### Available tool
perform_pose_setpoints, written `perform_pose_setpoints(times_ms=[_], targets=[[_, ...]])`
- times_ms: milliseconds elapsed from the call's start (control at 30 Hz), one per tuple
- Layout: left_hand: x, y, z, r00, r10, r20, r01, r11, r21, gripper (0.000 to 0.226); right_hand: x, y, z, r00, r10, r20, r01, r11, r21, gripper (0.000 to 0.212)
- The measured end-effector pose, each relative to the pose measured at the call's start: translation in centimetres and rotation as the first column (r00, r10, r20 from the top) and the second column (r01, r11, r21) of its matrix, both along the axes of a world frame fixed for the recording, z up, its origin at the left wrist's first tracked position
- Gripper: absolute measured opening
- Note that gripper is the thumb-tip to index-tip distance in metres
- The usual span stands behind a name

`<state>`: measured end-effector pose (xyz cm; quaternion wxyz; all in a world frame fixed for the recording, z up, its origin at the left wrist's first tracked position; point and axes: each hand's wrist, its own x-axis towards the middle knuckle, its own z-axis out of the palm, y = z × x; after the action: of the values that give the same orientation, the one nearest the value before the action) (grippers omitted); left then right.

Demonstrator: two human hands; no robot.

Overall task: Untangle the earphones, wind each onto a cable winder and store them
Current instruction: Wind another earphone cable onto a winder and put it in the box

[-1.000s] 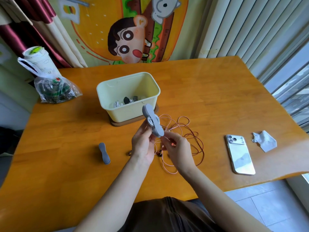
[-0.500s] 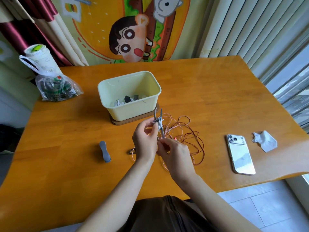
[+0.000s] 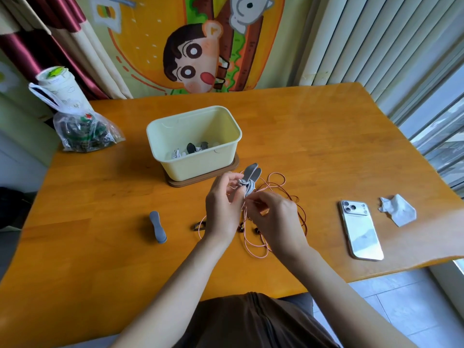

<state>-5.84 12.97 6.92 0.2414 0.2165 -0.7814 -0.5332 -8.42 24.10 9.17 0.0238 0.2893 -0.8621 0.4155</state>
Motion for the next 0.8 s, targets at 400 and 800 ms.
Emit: perform_pose_setpoints(times_ms=[400, 800], targets=[[0.3, 0.8, 1.9, 0.963, -0.270, -0.004, 0.267, 0.950, 0.163, 0.032, -2.5, 1.0, 1.8, 0.937, -0.147, 0.315, 0.209, 0.963, -0.170, 0.014], [0.2, -0.8, 2.3, 0.869, -0.476, 0.134, 0.470, 0.879, 0.073, 0.044, -4.6, 2.4, 0.9, 0.964, 0.266, 0.020, -0.254, 0.895, 0.365, 0.007]])
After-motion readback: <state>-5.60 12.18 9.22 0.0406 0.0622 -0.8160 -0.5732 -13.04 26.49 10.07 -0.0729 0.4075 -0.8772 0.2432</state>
